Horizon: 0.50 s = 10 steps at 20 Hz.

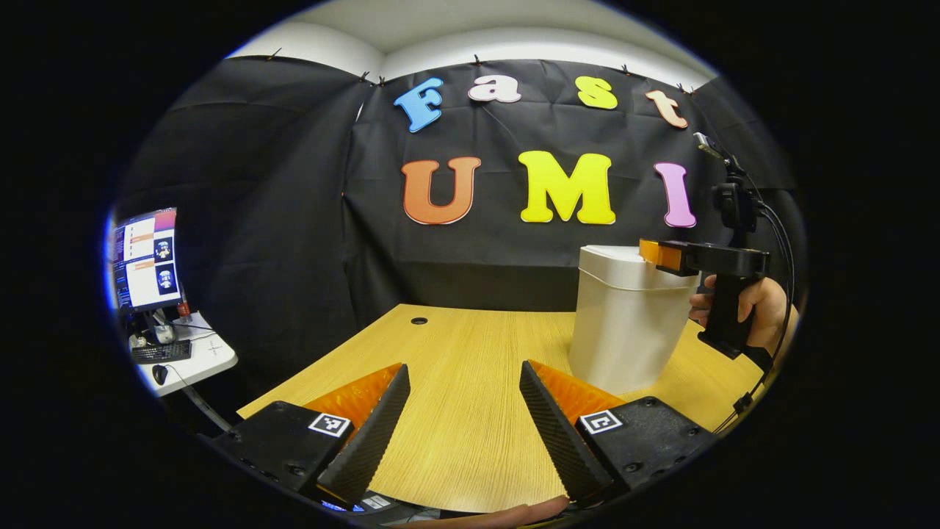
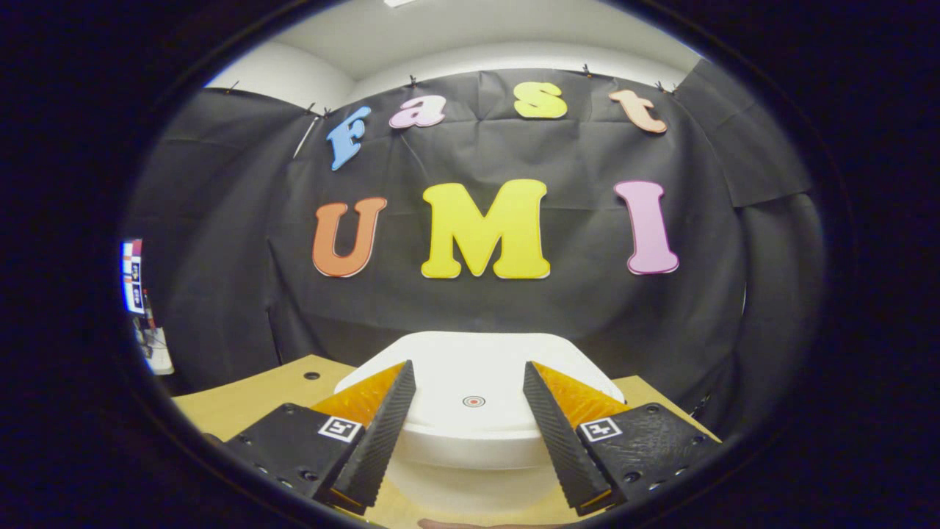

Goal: Press the lid of the desktop garbage bin to open it, pick up the crumpled paper on the desktop and throw it into the bin, then pick up the pop can on the desktop and drop it into the bin, and finally close the garbage bin lid.

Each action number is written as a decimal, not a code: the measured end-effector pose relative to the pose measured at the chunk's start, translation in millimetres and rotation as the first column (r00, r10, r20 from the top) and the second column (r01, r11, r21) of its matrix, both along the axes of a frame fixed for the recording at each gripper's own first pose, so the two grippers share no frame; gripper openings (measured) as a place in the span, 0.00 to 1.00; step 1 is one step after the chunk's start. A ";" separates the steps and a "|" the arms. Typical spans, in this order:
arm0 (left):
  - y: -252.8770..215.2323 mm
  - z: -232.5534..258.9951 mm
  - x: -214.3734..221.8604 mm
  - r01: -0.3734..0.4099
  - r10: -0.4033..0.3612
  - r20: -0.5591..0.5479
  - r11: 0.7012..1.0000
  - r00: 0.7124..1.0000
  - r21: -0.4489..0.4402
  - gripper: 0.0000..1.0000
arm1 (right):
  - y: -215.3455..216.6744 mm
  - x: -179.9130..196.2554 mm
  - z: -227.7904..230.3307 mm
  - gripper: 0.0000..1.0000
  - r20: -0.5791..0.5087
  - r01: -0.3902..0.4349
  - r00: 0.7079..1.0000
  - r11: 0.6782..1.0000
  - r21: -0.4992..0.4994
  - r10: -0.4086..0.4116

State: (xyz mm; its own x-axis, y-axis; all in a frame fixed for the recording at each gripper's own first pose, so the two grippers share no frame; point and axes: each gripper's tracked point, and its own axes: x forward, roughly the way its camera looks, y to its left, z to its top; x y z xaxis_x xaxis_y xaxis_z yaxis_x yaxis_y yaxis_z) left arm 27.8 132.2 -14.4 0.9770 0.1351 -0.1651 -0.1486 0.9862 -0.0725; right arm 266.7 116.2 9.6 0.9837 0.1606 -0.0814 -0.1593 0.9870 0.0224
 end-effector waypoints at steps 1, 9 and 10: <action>0.9 0.2 -0.4 -0.001 0.001 0.001 1.000 1.000 0.002 0.97 | -0.2 -0.4 1.0 0.92 0.004 -0.001 1.000 1.000 0.008 0.001; 4.6 -1.1 -2.5 -0.013 0.013 0.003 1.000 1.000 0.004 0.97 | -7.7 -18.7 7.2 0.96 0.078 0.004 0.997 1.000 0.024 -0.006; 4.3 -0.4 -1.7 -0.014 0.014 0.002 1.000 1.000 0.002 0.97 | -7.6 -19.4 9.4 0.95 0.067 -0.005 0.998 0.999 0.042 0.002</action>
